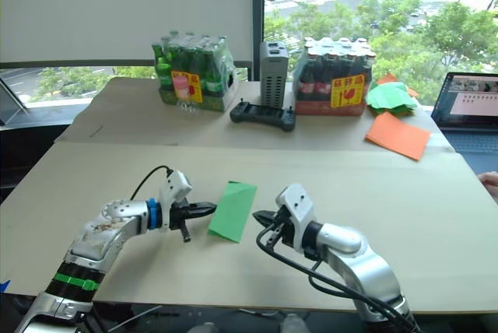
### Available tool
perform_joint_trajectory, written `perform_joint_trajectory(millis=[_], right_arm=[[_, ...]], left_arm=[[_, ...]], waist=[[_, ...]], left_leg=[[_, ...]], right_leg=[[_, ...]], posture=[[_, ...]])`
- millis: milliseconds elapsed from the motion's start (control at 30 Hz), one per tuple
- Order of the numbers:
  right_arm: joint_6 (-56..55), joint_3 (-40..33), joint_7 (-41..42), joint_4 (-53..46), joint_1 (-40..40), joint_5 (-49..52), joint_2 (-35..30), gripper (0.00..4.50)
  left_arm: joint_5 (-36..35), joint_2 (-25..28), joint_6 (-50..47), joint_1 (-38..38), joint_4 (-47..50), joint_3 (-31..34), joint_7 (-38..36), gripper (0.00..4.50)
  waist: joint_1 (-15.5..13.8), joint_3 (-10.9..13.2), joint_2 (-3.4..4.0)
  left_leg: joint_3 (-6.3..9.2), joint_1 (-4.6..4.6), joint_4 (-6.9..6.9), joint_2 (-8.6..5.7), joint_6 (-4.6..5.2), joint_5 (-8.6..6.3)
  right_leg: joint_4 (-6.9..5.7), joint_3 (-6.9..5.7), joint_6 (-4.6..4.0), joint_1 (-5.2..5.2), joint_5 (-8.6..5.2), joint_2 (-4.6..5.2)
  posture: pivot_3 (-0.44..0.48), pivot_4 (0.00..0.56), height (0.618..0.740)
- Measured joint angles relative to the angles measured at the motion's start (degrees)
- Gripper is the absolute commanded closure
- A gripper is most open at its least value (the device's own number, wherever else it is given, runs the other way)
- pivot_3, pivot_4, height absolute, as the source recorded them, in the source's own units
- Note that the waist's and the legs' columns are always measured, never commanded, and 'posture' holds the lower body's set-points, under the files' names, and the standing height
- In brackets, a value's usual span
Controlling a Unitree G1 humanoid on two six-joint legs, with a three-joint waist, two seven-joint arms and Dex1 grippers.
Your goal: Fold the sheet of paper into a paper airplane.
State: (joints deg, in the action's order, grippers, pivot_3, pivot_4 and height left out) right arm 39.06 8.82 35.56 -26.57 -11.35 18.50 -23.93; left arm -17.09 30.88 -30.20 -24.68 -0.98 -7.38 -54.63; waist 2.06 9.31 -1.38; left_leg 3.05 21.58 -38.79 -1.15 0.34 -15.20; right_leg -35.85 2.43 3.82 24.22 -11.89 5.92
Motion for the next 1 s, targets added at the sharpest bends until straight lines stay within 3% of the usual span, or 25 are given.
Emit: perform_joint_trajectory(millis=[367,500,700,1000], right_arm=[[-1.2,0.1,-2.8,7.7,-10.9,-1.5,4.1,4.44],[-2.0,4.5,-2.9,10.8,-13.4,-5.4,3.2,4.44],[-2.2,6.8,-3.3,13.8,-10.2,-9.8,-1.5,4.44],[-2.5,5.6,-4.0,14.0,-6.5,-10.7,-2.3,4.44]], left_arm=[[1.3,-6.3,2.0,-4.2,-1.8,-6.5,-1.6,4.5],[1.3,-7.4,2.0,-4.3,-1.9,-7.0,-1.5,4.5],[1.3,-5.6,2.0,-3.5,-1.7,-6.8,-1.4,4.5],[1.8,-3.9,1.7,-0.9,-2.2,-5.9,0.3,4.5]], waist=[[0.2,0.0,0.0],[0.2,0.0,0.0],[0.0,0.0,0.0],[0.2,0.0,0.0]], left_leg=[[0.0,0.03,-0.01,-0.01,0.0,0.0],[0.01,0.06,-0.02,-0.01,0.0,0.0],[0.01,0.12,-0.03,-0.03,0.0,0.0],[0.01,0.02,-0.04,-0.02,0.0,0.0]], right_leg=[[-0.02,0.0,-0.01,0.04,0.01,0.0],[0.0,0.0,0.0,0.04,0.0,0.0],[0.05,0.0,0.0,0.05,0.0,0.01],[0.0,0.0,0.0,-0.02,0.0,0.0]], posture=[[0.0,0.15,0.74],[0.0,0.15,0.74],[0.0,0.15,0.74],[0.0,0.15,0.74]])
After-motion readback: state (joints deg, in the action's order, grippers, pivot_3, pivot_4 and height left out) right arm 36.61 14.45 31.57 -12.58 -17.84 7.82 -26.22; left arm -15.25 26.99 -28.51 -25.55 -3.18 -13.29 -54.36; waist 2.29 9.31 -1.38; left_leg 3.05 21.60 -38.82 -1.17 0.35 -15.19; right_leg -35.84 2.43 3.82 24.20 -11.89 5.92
